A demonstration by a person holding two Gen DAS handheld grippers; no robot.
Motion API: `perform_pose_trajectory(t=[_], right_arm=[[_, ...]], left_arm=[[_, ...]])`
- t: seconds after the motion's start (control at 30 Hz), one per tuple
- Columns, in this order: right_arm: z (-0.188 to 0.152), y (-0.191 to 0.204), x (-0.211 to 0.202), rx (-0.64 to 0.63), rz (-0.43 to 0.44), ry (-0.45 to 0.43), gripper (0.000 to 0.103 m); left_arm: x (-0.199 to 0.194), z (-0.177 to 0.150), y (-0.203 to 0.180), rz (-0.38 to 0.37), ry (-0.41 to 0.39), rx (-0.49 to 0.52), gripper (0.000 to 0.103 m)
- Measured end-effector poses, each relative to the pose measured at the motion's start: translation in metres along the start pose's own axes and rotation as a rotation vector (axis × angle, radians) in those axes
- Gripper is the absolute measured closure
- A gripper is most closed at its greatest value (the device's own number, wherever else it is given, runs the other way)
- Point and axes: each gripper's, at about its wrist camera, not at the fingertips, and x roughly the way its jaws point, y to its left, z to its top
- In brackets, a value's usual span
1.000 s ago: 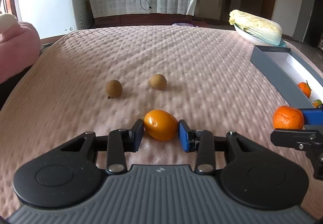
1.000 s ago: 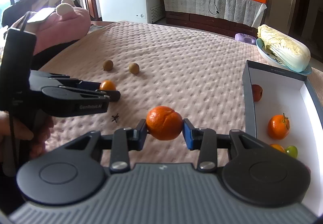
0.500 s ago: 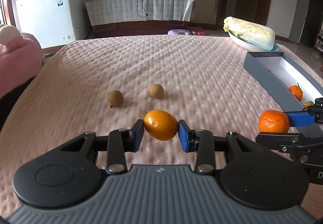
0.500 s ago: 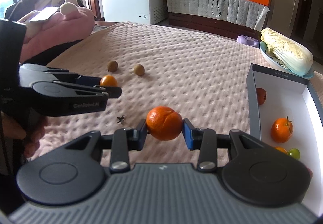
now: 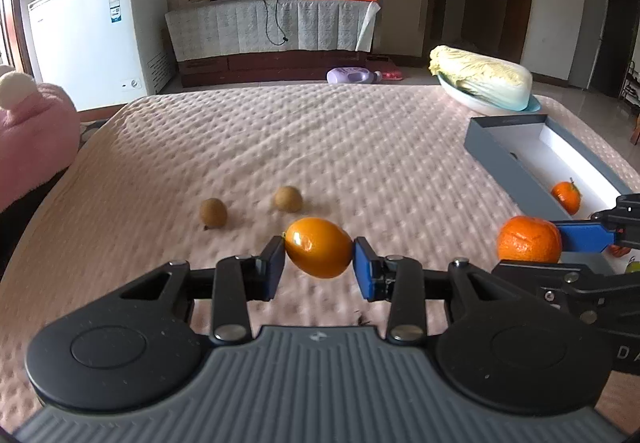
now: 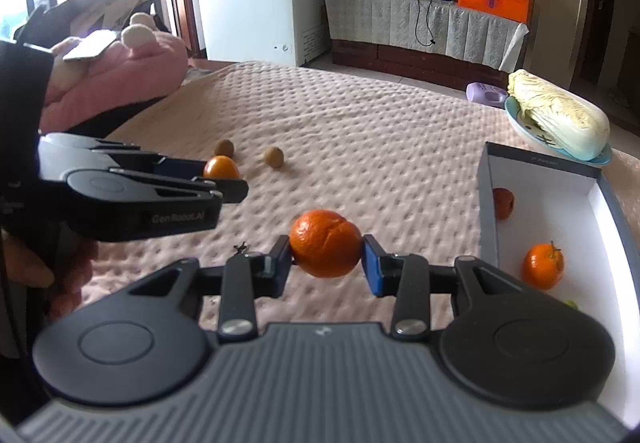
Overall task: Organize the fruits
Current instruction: 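Carry the yellow oval orange and the orange over the box with both grippers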
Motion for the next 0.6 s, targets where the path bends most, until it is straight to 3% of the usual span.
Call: perform_pose_trajectory(t=[0.6], right_arm=[[-0.003,-0.036,-0.029,0.052,-0.054,-0.053,0.062]], left_arm=[[0.001,0.016,-0.054,-0.075,-0.031,0.042,0.060]])
